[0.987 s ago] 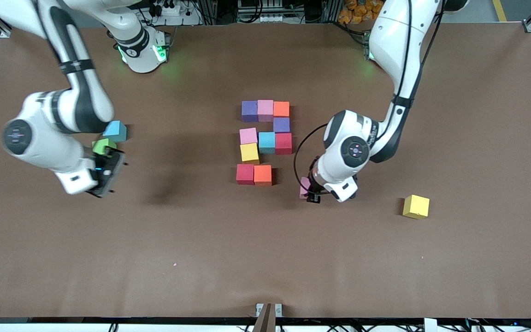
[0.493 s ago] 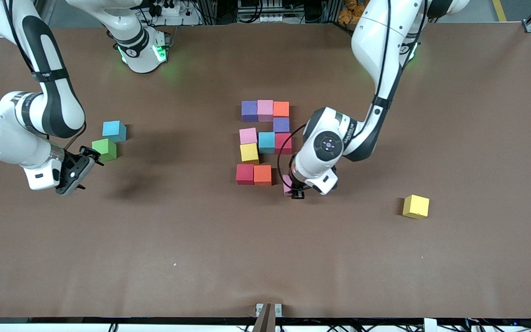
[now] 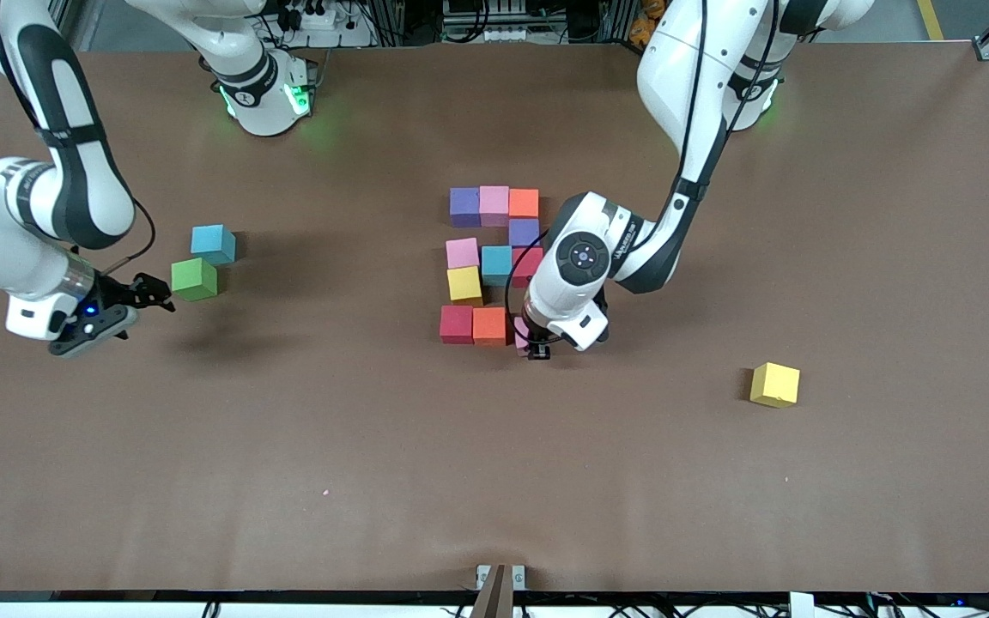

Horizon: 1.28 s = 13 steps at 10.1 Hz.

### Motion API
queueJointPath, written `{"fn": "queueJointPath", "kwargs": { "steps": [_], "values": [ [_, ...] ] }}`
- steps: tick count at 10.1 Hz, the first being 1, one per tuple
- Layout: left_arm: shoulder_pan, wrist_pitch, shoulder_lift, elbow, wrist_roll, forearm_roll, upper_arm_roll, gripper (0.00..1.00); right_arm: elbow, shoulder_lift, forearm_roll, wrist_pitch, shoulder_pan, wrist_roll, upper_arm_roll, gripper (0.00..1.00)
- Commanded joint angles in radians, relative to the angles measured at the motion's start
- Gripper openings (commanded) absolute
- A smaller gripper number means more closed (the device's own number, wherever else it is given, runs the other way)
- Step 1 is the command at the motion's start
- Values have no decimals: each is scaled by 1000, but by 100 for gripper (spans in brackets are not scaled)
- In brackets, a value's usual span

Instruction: Form number 2 with 11 blocks

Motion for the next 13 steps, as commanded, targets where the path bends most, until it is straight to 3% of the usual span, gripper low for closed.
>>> {"fn": "queueJointPath", "kwargs": {
  "steps": [1,4,6,7,8,10,12,13],
  "values": [
    [3,27,-5,-17,-8,38,-22,47,4,-140,-8,-66,-19,95,20,100],
    [6,44,-3,-26,-1,64,-42,47,180,-182,-8,-371,-13,522,71,100],
    [6,44,-2,-28,17,64,-42,49,260,-210,-10,-486,-19,579,74,100],
    [7,49,-3,-28,17,64,-42,52,292,-214,-61,-532,-22,580,73,100],
    [7,50,-3,-28,17,63,-44,62,350,-219,-103,-615,-19,596,74,100],
    [11,52,-3,-22,17,63,-50,65,484,-218,-100,-784,-10,693,73,100],
    [14,52,-8,-20,20,64,-51,100,555,-217,-100,-855,15,755,74,100],
    [12,52,-11,-19,20,64,-51,100,570,-216,-100,-864,18,757,74,100]
  ]
}}
